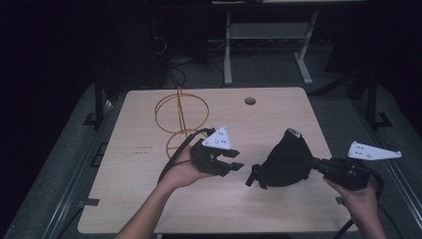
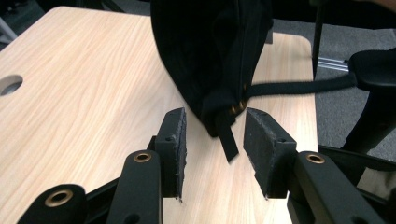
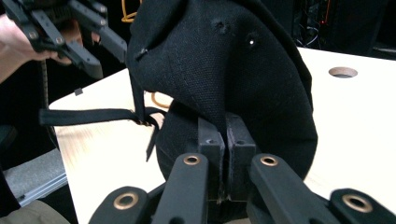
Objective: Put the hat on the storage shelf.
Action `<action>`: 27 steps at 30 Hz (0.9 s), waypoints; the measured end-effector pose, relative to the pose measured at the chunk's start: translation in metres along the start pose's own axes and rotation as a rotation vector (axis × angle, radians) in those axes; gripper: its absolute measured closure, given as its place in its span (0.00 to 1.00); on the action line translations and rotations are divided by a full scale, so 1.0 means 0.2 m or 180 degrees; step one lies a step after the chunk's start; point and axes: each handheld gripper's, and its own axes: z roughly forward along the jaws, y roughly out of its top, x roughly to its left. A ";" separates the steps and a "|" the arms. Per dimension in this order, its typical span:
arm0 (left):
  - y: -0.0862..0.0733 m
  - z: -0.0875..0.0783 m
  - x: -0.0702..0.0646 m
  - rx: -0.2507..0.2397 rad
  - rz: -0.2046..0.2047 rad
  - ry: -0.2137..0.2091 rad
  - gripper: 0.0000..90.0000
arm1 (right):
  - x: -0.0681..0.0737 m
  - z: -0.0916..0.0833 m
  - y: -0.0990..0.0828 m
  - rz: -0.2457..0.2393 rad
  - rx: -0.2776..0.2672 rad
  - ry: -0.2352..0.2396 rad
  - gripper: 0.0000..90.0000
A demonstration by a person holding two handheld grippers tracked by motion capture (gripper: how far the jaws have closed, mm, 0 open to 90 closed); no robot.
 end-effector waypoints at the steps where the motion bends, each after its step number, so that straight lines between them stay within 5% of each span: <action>1: -0.01 0.00 0.00 0.0001 -0.0018 0.0008 0.66 | -0.01 0.00 0.01 0.0005 0.0013 0.0008 0.97; 18: -0.31 -0.02 -0.02 0.0111 -0.0199 0.0056 0.62 | -0.05 -0.05 0.18 0.0054 0.0073 0.0038 0.97; 27: -0.40 -0.01 -0.03 0.0191 -0.0211 0.0097 0.58 | -0.06 -0.05 0.25 0.0014 0.0108 0.0027 0.97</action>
